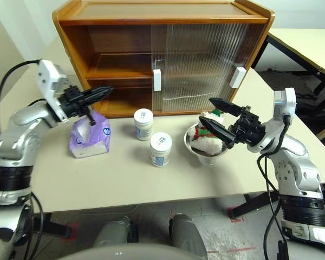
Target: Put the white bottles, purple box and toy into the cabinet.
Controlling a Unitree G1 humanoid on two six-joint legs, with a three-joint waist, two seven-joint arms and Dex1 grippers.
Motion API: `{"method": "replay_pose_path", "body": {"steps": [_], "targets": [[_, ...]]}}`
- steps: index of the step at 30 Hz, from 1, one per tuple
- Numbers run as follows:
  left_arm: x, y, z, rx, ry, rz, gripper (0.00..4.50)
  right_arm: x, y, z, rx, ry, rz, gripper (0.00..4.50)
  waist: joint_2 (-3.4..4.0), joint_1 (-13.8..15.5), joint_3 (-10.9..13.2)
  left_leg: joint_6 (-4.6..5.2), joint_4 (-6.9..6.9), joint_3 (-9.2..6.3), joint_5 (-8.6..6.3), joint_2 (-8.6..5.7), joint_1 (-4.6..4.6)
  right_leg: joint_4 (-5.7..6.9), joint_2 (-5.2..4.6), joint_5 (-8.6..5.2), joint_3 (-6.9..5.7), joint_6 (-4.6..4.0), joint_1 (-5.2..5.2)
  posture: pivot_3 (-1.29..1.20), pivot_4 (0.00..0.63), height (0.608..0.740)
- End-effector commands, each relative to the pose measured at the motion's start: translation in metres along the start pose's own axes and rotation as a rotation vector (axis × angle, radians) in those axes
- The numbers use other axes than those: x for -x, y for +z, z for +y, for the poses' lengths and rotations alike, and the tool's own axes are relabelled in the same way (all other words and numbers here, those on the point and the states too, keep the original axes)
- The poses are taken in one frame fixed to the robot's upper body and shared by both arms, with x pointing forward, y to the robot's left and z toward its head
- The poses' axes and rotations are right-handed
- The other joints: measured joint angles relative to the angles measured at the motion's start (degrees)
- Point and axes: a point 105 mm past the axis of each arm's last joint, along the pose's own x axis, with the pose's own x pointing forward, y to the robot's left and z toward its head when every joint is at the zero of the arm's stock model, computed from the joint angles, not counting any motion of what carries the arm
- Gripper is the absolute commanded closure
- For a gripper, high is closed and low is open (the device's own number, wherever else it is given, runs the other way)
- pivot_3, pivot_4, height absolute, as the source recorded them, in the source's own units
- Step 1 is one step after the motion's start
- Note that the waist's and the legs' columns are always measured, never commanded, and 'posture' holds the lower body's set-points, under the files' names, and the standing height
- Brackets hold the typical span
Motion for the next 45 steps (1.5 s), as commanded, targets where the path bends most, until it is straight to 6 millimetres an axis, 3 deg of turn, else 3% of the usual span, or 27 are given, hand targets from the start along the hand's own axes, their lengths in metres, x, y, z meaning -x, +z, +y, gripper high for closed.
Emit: {"method": "replay_pose_path", "body": {"steps": [1, 4, 8, 12, 19, 23, 28, 31, 41, 45], "targets": [[0.027, -0.01, 0.013, 0.175, 0.078, 0.059, 4.1, -0.003, -0.003, 0.0, 0.005, 0.031, 0.022, 0.0, 0.0, 0.51, 0.0, 0.0, 0.0, -0.01, 0.0, 0.0, 0.0, 0.0, 0.0, 0.0, -0.01, 0.0, 0.0, 0.11, 0.0, 0.74], [0.057, -0.035, 0.018, 0.323, 0.12, 0.184, 3.15, -0.008, -0.004, 0.001, 0.008, 0.056, 0.029, 0.0, 0.04, 0.89, 0.03, -0.01, 0.0, 0.0, -0.01, 0.0, 0.01, 0.0, 0.0, -0.01, -0.01, -0.01, -0.02, 0.12, 0.0, 0.74], [0.085, -0.063, 0.023, 0.454, 0.195, 0.312, 1.57, -0.012, -0.007, 0.005, 0.002, 0.075, 0.037, 0.0, 0.03, 1.08, 0.08, -0.06, 0.0, -0.03, -0.03, 0.01, 0.01, 0.02, -0.05, -0.07, -0.07, -0.1, -0.02, 0.12, 0.0, 0.74], [0.091, -0.081, 0.019, 0.585, 0.212, 0.354, 0.02, -0.013, -0.01, 0.006, 0.001, 0.078, 0.043, 0.0, 0.04, 1.63, 0.12, -0.1, -0.01, -0.11, -0.05, 0.0, 0.0, 0.02, -0.17, -0.1, -0.24, -0.16, -0.01, 0.12, 0.0, 0.74], [0.078, -0.109, 0.006, 0.756, 0.235, 0.419, 0.02, -0.011, -0.013, 0.008, -0.005, 0.07, 0.051, 0.0, 0.06, 2.29, 0.13, -0.17, -0.05, -0.19, -0.09, 0.03, -0.01, 0.02, -0.48, -0.13, -0.3, -0.23, -0.03, 0.11, 0.0, 0.74], [0.075, -0.135, 0.004, 0.831, 0.281, 0.485, 0.02, -0.015, -0.015, 0.013, -0.02, 0.08, 0.044, 0.0, 0.08, 2.39, 0.13, -0.22, -0.09, -0.23, -0.12, 0.03, -0.01, 0.04, -0.46, -0.18, -0.33, -0.31, -0.04, 0.11, 0.0, 0.74], [0.071, -0.142, 0.006, 0.912, 0.299, 0.445, 0.02, -0.017, -0.017, 0.016, -0.027, 0.082, 0.043, 0.0, 0.1, 2.51, 0.11, -0.24, -0.1, -0.29, -0.12, 0.0, -0.01, 0.04, -0.53, -0.18, -0.4, -0.32, -0.03, 0.1, 0.0, 0.74], [0.066, -0.136, 0.008, 0.955, 0.283, 0.373, 0.62, -0.017, -0.016, 0.016, -0.026, 0.08, 0.043, 0.0, 0.1, 2.53, 0.11, -0.24, -0.1, -0.35, -0.12, -0.02, -0.02, 0.05, -0.65, -0.18, -0.59, -0.33, -0.02, 0.1, 0.0, 0.74], [0.06, -0.115, 0.009, 1.009, 0.229, 0.217, 4.47, -0.017, -0.013, 0.011, -0.01, 0.076, 0.048, 0.0, 0.08, 2.49, 0.12, -0.27, -0.11, -0.57, -0.13, -0.04, -0.17, 0.01, -0.8, -0.22, -0.92, -0.43, -0.02, 0.11, 0.0, 0.74], [0.064, -0.095, 0.012, 1.023, 0.214, 0.131, 4.49, -0.017, -0.012, 0.009, -0.005, 0.077, 0.049, 0.0, 0.08, 2.39, 0.12, -0.3, -0.12, -0.72, -0.14, -0.04, -0.23, -0.01, -0.85, -0.25, -1.07, -0.48, -0.02, 0.11, 0.0, 0.74]]}}
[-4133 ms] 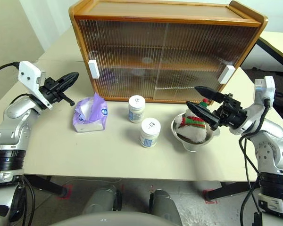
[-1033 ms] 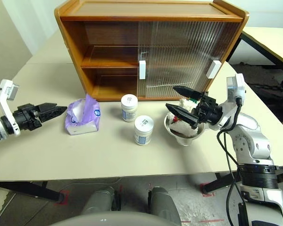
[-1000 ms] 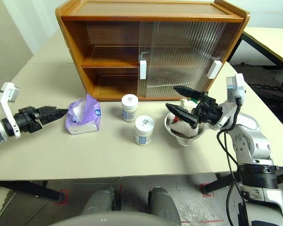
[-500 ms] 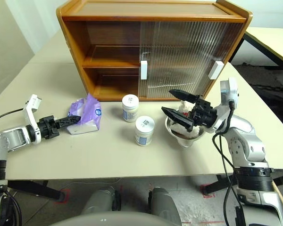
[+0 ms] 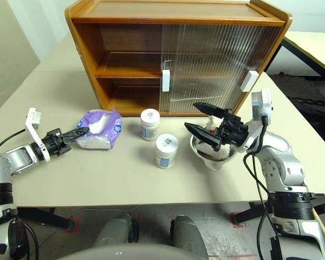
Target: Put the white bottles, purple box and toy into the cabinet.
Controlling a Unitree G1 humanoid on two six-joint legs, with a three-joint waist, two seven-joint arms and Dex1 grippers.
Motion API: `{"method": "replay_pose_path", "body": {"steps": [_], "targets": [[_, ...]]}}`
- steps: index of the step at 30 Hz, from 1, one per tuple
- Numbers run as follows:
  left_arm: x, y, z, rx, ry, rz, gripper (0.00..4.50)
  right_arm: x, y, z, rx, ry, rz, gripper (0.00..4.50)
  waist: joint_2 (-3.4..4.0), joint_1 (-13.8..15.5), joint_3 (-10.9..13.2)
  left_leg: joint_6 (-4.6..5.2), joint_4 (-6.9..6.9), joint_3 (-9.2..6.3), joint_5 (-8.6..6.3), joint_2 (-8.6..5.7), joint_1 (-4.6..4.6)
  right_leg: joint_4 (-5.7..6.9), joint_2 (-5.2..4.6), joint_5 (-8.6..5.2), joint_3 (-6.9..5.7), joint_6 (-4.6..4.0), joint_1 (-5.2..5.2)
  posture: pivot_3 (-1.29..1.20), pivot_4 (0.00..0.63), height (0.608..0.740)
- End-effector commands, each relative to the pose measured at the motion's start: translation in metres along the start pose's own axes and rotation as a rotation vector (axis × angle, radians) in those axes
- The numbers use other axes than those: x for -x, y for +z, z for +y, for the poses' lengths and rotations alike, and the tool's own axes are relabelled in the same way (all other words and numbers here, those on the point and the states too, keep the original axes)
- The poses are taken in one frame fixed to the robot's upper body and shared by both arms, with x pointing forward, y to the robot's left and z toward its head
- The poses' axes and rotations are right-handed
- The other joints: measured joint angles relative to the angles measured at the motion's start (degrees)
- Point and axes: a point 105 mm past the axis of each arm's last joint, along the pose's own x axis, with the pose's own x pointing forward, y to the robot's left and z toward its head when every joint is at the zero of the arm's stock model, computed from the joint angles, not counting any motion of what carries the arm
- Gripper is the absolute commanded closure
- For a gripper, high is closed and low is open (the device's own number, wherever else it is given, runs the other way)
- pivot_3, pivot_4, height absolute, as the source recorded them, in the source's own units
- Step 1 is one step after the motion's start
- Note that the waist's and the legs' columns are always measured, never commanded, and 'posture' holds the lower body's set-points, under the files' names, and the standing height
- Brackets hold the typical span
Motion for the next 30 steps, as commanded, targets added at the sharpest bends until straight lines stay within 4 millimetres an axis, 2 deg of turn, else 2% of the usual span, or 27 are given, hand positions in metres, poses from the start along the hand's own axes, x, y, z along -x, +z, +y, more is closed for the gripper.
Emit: {"method": "replay_pose_path", "body": {"steps": [1, 2, 5, 7, 9, 14, 17, 21, 26, 30], "targets": [[0.01, 0.015, -0.014, -0.003, -0.042, -0.064, 4.49, 0.002, 0.003, -0.004, 0.014, -0.002, 0.005, 0.0, 0.0, 0.01, 0.0, -0.01, 0.0, -0.04, 0.0, 0.0, 0.0, 0.0, -0.02, -0.01, -0.06, -0.02, 0.01, 0.12, 0.0, 0.74], [0.012, 0.018, -0.017, -0.004, -0.048, -0.076, 4.49, 0.002, 0.004, -0.004, 0.014, -0.001, 0.005, 0.0, 0.0, 0.05, 0.0, -0.04, -0.02, -0.09, -0.01, 0.0, 0.0, 0.0, -0.02, -0.02, -0.1, -0.04, 0.01, 0.12, 0.0, 0.74], [0.019, 0.03, -0.041, -0.004, -0.137, -0.115, 4.49, 0.002, 0.005, -0.004, 0.016, 0.006, 0.0, 0.0, 0.01, 0.18, 0.01, -0.14, -0.03, -0.33, 0.0, 0.0, -0.06, 0.0, -0.05, -0.06, -0.32, -0.1, 0.03, 0.13, 0.0, 0.74], [0.018, 0.032, -0.063, -0.026, -0.213, -0.107, 4.49, 0.001, 0.005, -0.004, 0.016, 0.009, -0.002, 0.0, 0.0, 0.33, 0.01, -0.19, -0.03, -0.48, 0.01, -0.01, -0.12, 0.0, -0.05, -0.07, -0.43, -0.12, 0.04, 0.13, 0.0, 0.74], [0.012, 0.035, -0.076, -0.044, -0.24, -0.122, 4.49, -0.001, 0.005, -0.004, 0.017, 0.01, -0.003, 0.0, 0.04, 0.61, 0.03, -0.21, -0.02, -0.59, 0.01, -0.06, -0.13, -0.01, -0.1, -0.07, -0.53, -0.12, 0.05, 0.13, 0.0, 0.74], [-0.01, 0.065, -0.096, -0.053, -0.214, -0.311, 4.49, -0.006, 0.014, -0.008, 0.028, -0.031, -0.08, 0.0, 0.03, 1.76, 0.02, -0.23, -0.01, -0.62, 0.03, -0.11, -0.09, 0.01, -0.1, -0.02, -0.57, -0.1, 0.17, 0.14, 0.0, 0.74], [-0.026, 0.061, -0.11, -0.074, -0.209, -0.305, 4.49, -0.007, 0.021, -0.012, 0.02, -0.079, -0.147, 0.0, 0.03, 1.84, 0.02, -0.25, -0.01, -0.62, 0.04, -0.13, -0.11, 0.02, -0.04, -0.02, -0.53, -0.1, 0.15, 0.13, 0.0, 0.74], [-0.043, 0.06, -0.125, -0.059, -0.221, -0.329, 4.49, -0.008, 0.018, -0.007, 0.016, -0.08, -0.144, 0.0, 0.02, 2.15, 0.02, -0.25, -0.01, -0.62, 0.04, -0.19, -0.14, -0.01, -0.02, -0.02, -0.53, -0.09, 0.16, 0.13, 0.0, 0.74], [-0.054, 0.067, -0.135, -0.05, -0.21, -0.366, 4.49, -0.009, 0.02, -0.005, 0.03, -0.082, -0.157, 0.0, 0.0, 2.46, 0.02, -0.24, 0.06, -0.63, 0.05, -0.21, -0.14, 0.0, 0.08, 0.02, -0.52, -0.05, 0.2, 0.12, 0.0, 0.74], [-0.066, 0.071, -0.146, -0.05, -0.216, -0.389, 4.49, -0.011, 0.019, 0.0, 0.034, -0.073, -0.173, 0.0, 0.0, 2.13, 0.02, -0.24, 0.09, -0.63, 0.05, -0.17, -0.08, -0.02, 0.62, 0.05, -0.36, -0.04, 0.27, 0.11, 0.0, 0.74]]}}
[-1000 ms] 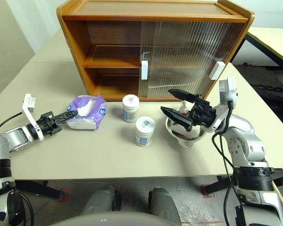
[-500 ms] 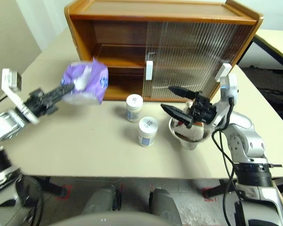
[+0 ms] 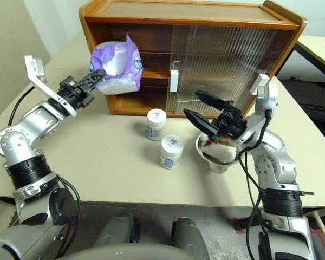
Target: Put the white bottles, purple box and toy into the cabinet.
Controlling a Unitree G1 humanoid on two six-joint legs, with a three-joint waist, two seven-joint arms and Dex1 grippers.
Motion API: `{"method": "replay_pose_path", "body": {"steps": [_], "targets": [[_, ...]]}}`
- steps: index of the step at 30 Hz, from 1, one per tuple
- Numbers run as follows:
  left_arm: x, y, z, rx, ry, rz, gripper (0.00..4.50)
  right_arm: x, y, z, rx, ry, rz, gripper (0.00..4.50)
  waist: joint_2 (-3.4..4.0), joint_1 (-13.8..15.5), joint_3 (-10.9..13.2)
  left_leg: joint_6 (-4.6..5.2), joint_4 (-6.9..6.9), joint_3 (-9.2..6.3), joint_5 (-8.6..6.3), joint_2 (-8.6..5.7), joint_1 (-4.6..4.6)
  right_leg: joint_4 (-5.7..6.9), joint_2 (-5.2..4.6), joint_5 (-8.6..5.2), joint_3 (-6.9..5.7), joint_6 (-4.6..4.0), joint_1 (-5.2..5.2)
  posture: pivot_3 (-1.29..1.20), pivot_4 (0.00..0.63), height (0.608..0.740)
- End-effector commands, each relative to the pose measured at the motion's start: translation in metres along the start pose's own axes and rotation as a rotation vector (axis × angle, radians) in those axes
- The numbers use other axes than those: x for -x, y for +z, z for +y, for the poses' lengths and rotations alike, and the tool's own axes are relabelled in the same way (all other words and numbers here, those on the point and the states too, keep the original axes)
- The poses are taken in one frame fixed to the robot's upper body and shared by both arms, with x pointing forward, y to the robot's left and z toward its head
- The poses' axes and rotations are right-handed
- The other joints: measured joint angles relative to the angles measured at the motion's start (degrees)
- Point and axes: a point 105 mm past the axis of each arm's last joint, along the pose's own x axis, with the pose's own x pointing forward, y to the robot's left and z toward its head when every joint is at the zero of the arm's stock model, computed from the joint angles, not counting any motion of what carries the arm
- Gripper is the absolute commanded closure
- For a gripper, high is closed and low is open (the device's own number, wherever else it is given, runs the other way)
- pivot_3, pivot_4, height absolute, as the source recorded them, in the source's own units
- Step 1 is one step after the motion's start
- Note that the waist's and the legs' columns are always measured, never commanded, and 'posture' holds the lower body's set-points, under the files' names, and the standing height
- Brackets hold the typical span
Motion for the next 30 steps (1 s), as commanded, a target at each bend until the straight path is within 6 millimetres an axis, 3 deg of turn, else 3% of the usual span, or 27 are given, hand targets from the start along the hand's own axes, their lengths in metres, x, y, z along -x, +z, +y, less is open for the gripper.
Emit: {"method": "replay_pose_path", "body": {"steps": [1, 10, 17, 23, 24, 30], "targets": [[-0.016, -0.004, -0.008, 0.004, -0.001, -0.015, 4.49, -0.001, 0.001, 0.006, 0.021, 0.012, -0.014, 0.0, 0.0, -0.27, 0.0, 0.0, 0.0, -0.01, 0.0, 0.02, 0.0, -0.02, 0.04, 0.0, 0.01, 0.0, 0.01, 0.11, 0.0, 0.74], [-0.045, -0.014, -0.006, 0.007, 0.031, -0.041, 4.49, -0.005, -0.004, 0.012, 0.018, 0.019, -0.018, 0.0, 0.0, -0.64, 0.0, 0.01, 0.0, -0.01, 0.01, 0.02, -0.02, -0.1, 0.17, -0.01, 0.08, 0.0, 0.01, 0.09, 0.0, 0.74], [-0.073, -0.01, 0.016, 0.029, 0.137, -0.11, 4.49, -0.008, -0.005, 0.014, 0.011, 0.014, -0.04, 0.0, 0.0, -0.67, 0.0, 0.05, 0.02, -0.01, 0.03, -0.01, -0.01, -0.11, 0.2, -0.02, 0.07, 0.01, 0.03, 0.08, 0.0, 0.74], [-0.086, -0.016, 0.008, 0.057, 0.101, -0.094, 4.49, -0.009, -0.008, 0.017, 0.008, 0.014, -0.039, 0.0, 0.0, -0.65, 0.0, 0.06, 0.02, -0.03, 0.04, 0.0, -0.07, -0.15, 0.22, -0.04, 0.06, 0.05, 0.01, 0.06, 0.0, 0.74], [-0.086, -0.016, 0.006, 0.059, 0.095, -0.094, 3.88, -0.009, -0.008, 0.018, 0.008, 0.014, -0.039, 0.0, -0.01, -0.64, 0.01, 0.06, 0.02, -0.05, 0.04, 0.0, -0.08, -0.14, 0.22, -0.04, 0.05, 0.05, 0.02, 0.07, 0.0, 0.74], [-0.083, -0.017, -0.003, 0.069, 0.053, -0.082, 1.68, -0.011, -0.009, 0.019, 0.004, 0.017, -0.039, 0.0, -0.01, -0.93, 0.01, 0.06, 0.03, -0.05, 0.04, 0.0, -0.07, -0.13, 0.22, -0.03, 0.06, 0.06, 0.02, 0.07, 0.0, 0.74]]}}
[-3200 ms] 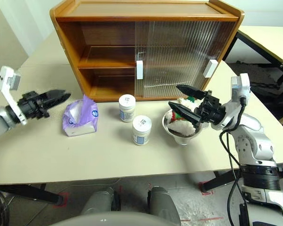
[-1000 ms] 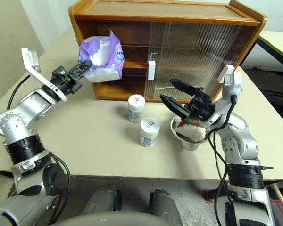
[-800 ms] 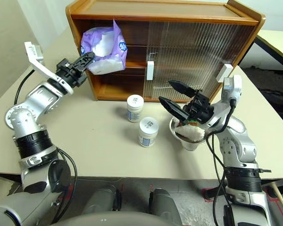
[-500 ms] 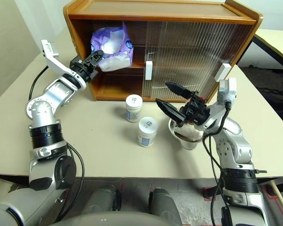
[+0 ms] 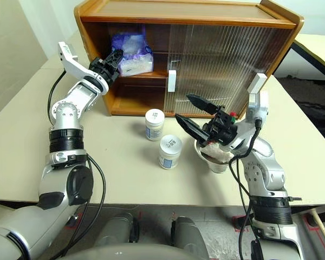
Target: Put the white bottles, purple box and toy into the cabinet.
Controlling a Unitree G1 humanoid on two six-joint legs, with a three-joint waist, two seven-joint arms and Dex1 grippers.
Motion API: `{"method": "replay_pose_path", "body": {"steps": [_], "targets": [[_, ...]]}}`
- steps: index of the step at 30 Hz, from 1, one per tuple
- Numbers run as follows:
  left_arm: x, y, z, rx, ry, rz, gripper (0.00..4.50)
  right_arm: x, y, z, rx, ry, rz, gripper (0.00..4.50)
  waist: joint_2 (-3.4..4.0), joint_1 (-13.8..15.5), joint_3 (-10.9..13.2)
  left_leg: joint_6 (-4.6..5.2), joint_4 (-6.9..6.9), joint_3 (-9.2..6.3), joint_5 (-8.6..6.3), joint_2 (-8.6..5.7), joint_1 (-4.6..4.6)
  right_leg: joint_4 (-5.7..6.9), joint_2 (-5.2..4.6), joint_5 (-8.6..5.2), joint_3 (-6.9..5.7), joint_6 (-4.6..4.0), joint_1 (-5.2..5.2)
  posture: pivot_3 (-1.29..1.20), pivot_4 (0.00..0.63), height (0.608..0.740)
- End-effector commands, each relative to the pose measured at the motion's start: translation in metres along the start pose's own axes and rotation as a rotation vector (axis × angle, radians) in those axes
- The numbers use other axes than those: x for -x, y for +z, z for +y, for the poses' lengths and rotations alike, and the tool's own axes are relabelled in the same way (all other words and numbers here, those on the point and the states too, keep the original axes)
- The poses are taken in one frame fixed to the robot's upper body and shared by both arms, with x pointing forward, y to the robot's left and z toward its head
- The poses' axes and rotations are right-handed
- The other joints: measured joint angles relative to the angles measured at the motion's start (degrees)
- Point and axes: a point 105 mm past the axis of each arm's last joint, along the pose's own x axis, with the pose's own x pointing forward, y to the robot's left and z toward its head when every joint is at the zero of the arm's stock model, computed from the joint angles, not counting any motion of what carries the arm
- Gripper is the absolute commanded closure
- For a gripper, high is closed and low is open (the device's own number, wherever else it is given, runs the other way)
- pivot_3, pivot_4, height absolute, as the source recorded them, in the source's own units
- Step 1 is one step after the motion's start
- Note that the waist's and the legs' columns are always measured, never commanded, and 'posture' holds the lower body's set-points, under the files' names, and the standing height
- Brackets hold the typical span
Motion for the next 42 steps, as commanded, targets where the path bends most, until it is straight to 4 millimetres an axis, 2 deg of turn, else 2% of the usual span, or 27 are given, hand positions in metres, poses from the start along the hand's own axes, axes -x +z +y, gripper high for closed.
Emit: {"method": "replay_pose_path", "body": {"steps": [1, 4, 13, 16, 19, 20, 24, 29, 42], "targets": [[0.001, -0.004, -0.013, 0.002, -0.052, 0.024, 1.37, -0.002, -0.001, 0.003, 0.012, 0.014, 0.001, 0.0, 0.0, -0.12, 0.0, 0.0, 0.0, 0.0, 0.0, 0.0, 0.0, 0.0, 0.01, 0.0, 0.0, 0.0, -0.01, 0.07, 0.0, 0.74], [0.007, -0.004, -0.014, 0.004, -0.058, 0.031, 0.11, -0.004, -0.002, 0.004, 0.009, 0.023, 0.004, 0.0, 0.0, -0.54, 0.0, 0.0, 0.0, 0.0, 0.0, 0.02, -0.01, 0.0, 0.02, 0.0, 0.0, 0.0, -0.02, 0.08, 0.0, 0.74], [0.052, -0.015, 0.003, -0.132, -0.063, 0.146, 0.05, -0.009, -0.002, 0.004, 0.003, 0.036, -0.006, 0.0, 0.03, -1.59, 0.0, -0.02, 0.0, -0.02, -0.01, 0.06, 0.15, 0.11, 0.02, 0.0, 0.02, -0.01, 0.05, 0.09, 0.0, 0.74], [0.072, -0.016, 0.001, -0.261, -0.12, 0.204, 0.05, -0.01, -0.001, 0.004, -0.01, 0.038, -0.016, 0.0, 0.05, -1.62, 0.01, -0.03, 0.0, -0.04, -0.01, 0.06, 0.26, 0.11, 0.01, -0.02, 0.0, -0.03, 0.18, 0.1, 0.0, 0.74], [0.082, -0.019, -0.003, -0.345, -0.178, 0.246, 0.62, -0.012, -0.001, 0.003, -0.008, 0.044, -0.013, 0.0, 0.06, -1.52, 0.02, -0.03, 0.0, -0.04, -0.01, 0.06, 0.27, 0.11, 0.0, -0.04, -0.02, -0.08, 0.19, 0.11, 0.0, 0.74], [0.083, -0.02, -0.006, -0.359, -0.2, 0.253, 0.95, -0.012, -0.001, 0.002, -0.007, 0.044, -0.013, 0.0, 0.06, -1.3, 0.02, -0.03, 0.0, -0.04, -0.01, 0.06, 0.27, 0.1, -0.02, -0.05, -0.03, -0.09, 0.19, 0.11, 0.0, 0.74], [0.076, -0.023, -0.025, -0.476, -0.315, 0.229, 2.51, -0.012, -0.002, 0.003, -0.009, 0.059, 0.0, 0.0, 0.08, -0.99, 0.03, -0.04, 0.0, -0.05, -0.01, 0.05, 0.28, 0.04, -0.08, -0.06, -0.1, -0.11, 0.26, 0.12, 0.0, 0.74], [0.054, -0.033, -0.025, -0.547, -0.323, 0.22, 4.46, -0.015, 0.001, 0.0, -0.012, 0.052, -0.021, 0.0, 0.12, -1.04, 0.05, -0.04, 0.0, -0.06, -0.01, 0.07, 0.28, 0.04, -0.06, -0.07, -0.09, -0.13, 0.25, 0.11, 0.0, 0.74], [0.012, -0.03, 0.003, -0.815, -0.187, 0.21, 4.46, -0.01, -0.001, 0.004, -0.009, 0.017, -0.021, 0.0, 0.15, -1.32, 0.08, -0.01, -0.01, -0.06, 0.0, 0.06, 0.21, 0.02, -0.03, -0.1, -0.08, -0.08, 0.21, 0.07, 0.0, 0.74]]}}
